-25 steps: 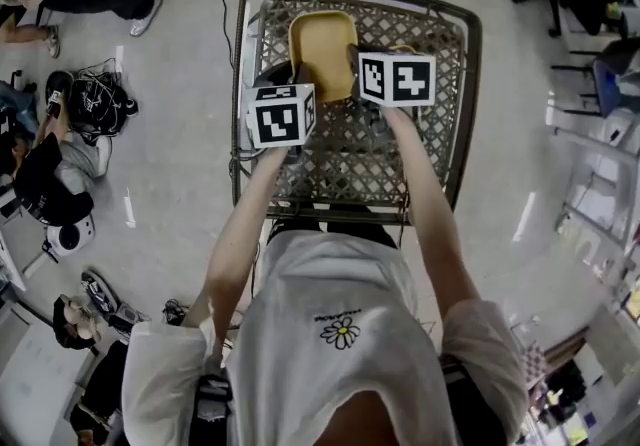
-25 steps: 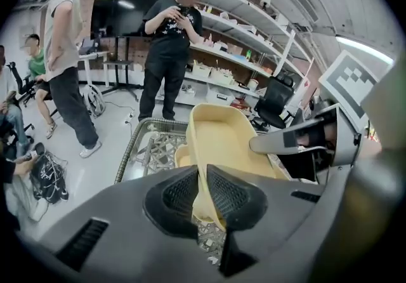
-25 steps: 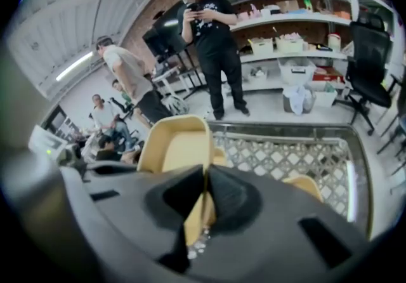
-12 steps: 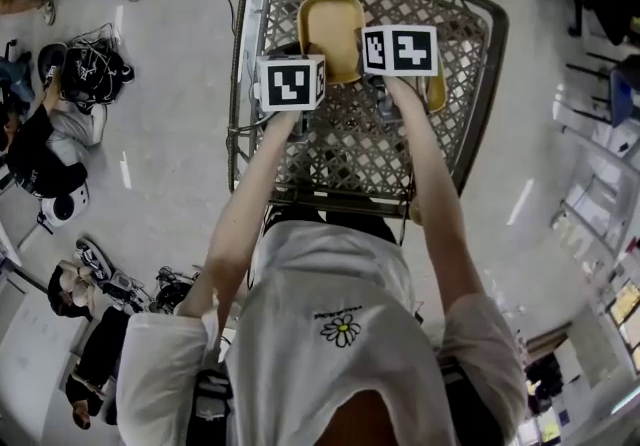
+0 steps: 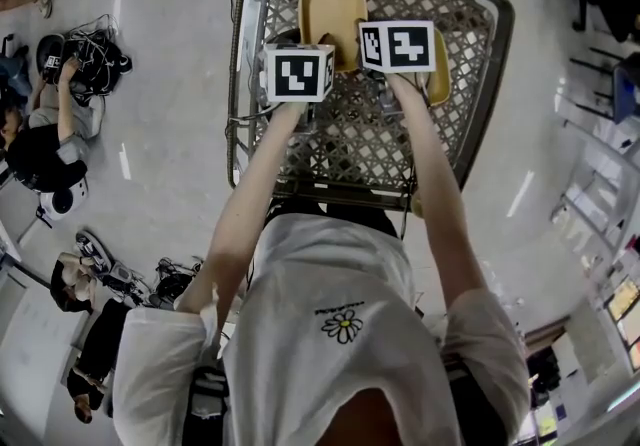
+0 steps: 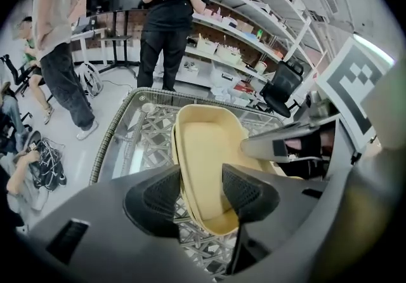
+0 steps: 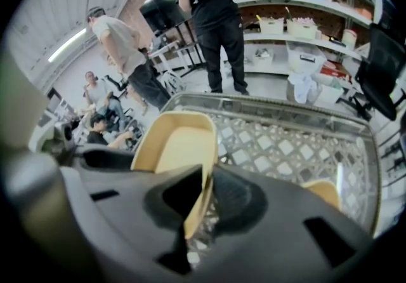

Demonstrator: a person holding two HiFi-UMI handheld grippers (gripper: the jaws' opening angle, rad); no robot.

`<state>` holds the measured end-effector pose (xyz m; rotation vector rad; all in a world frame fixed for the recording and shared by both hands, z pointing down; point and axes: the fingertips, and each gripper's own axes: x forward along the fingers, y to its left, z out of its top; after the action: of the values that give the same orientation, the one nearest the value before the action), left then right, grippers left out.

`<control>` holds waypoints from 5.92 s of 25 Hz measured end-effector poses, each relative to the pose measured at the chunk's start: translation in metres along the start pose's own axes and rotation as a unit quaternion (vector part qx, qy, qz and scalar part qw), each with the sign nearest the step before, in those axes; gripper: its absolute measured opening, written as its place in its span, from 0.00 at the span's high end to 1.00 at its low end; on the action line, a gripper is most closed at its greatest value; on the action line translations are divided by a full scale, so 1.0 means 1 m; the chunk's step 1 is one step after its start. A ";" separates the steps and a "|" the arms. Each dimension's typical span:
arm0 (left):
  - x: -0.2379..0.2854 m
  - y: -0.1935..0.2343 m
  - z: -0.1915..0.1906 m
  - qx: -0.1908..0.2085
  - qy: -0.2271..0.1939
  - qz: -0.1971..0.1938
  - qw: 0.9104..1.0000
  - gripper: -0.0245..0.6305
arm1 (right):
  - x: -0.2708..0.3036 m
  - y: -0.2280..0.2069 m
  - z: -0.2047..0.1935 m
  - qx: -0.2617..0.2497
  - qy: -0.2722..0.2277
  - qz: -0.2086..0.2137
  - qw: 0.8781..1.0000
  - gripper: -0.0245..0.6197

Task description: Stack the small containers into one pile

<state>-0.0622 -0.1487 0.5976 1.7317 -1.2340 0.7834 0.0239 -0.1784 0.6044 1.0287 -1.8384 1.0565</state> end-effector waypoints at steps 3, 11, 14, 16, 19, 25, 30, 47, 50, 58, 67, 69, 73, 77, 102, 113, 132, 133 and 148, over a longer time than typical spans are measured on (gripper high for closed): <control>-0.007 0.002 0.005 0.007 -0.009 0.009 1.000 0.61 | -0.005 0.001 0.000 -0.007 -0.006 -0.006 1.000 0.85; -0.012 0.001 0.012 0.000 -0.022 0.010 1.000 0.61 | -0.012 -0.003 0.001 -0.002 -0.018 -0.006 1.000 0.83; -0.017 -0.002 0.015 0.003 -0.028 0.006 1.000 0.61 | -0.020 0.000 0.005 -0.002 -0.028 -0.006 1.000 0.83; -0.023 -0.008 0.020 0.002 -0.037 -0.002 0.999 0.61 | -0.030 0.002 0.010 -0.005 -0.042 -0.005 0.999 0.83; -0.042 -0.022 0.041 0.002 -0.072 -0.016 0.997 0.61 | -0.060 0.006 0.029 -0.013 -0.092 -0.010 0.996 0.83; -0.141 -0.050 0.097 0.038 -0.243 -0.014 0.969 0.80 | -0.165 0.030 0.060 -0.047 -0.258 -0.033 0.964 0.84; -0.212 -0.073 0.097 0.059 -0.340 -0.011 0.939 0.92 | -0.255 0.050 0.048 -0.050 -0.385 -0.045 0.920 0.90; -0.163 -0.157 0.058 0.026 -0.241 -0.143 0.960 0.76 | -0.310 -0.015 0.000 -0.029 -0.358 -0.112 0.927 0.87; -0.112 -0.174 0.029 -0.006 -0.177 -0.158 0.971 0.72 | -0.284 -0.044 -0.007 -0.047 -0.301 -0.080 0.949 0.71; 0.002 -0.180 -0.035 -0.050 -0.052 -0.111 0.991 0.72 | -0.170 -0.118 -0.053 -0.037 -0.138 -0.032 0.989 0.71; 0.044 -0.166 -0.060 -0.073 -0.031 -0.050 0.996 0.73 | -0.092 -0.157 -0.109 0.002 -0.042 -0.007 0.999 0.71; 0.050 -0.164 -0.065 -0.075 -0.024 -0.044 0.996 0.76 | -0.087 -0.163 -0.112 0.009 -0.041 -0.014 0.999 0.74; 0.055 -0.164 -0.065 -0.078 -0.022 -0.043 0.996 0.79 | -0.084 -0.165 -0.112 0.016 -0.044 -0.014 0.999 0.80; 0.054 -0.165 -0.058 -0.072 -0.027 -0.040 0.996 0.85 | -0.084 -0.157 -0.110 0.008 -0.044 -0.015 0.999 0.88; -0.263 -0.240 0.092 0.098 -0.382 -0.147 0.907 0.88 | -0.416 -0.002 -0.018 -0.114 -0.417 -0.200 0.879 0.89; -0.318 -0.238 0.094 0.126 -0.435 -0.127 0.883 0.88 | -0.454 0.035 -0.019 -0.127 -0.465 -0.202 0.853 0.89; -0.234 -0.095 0.136 0.106 -0.269 -0.002 0.957 0.89 | -0.281 0.056 0.063 -0.040 -0.305 -0.028 0.951 0.89; -0.221 -0.085 0.135 0.102 -0.252 0.002 0.962 0.89 | -0.264 0.054 0.065 -0.034 -0.289 -0.020 0.957 0.89; -0.063 0.003 0.056 0.028 -0.042 0.011 0.999 0.89 | -0.084 0.028 0.019 0.027 -0.060 0.044 0.997 0.89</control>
<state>-0.0840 -0.1728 0.5201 1.8153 -1.3003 0.7728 0.0273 -0.1640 0.5149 1.0722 -1.9776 1.1242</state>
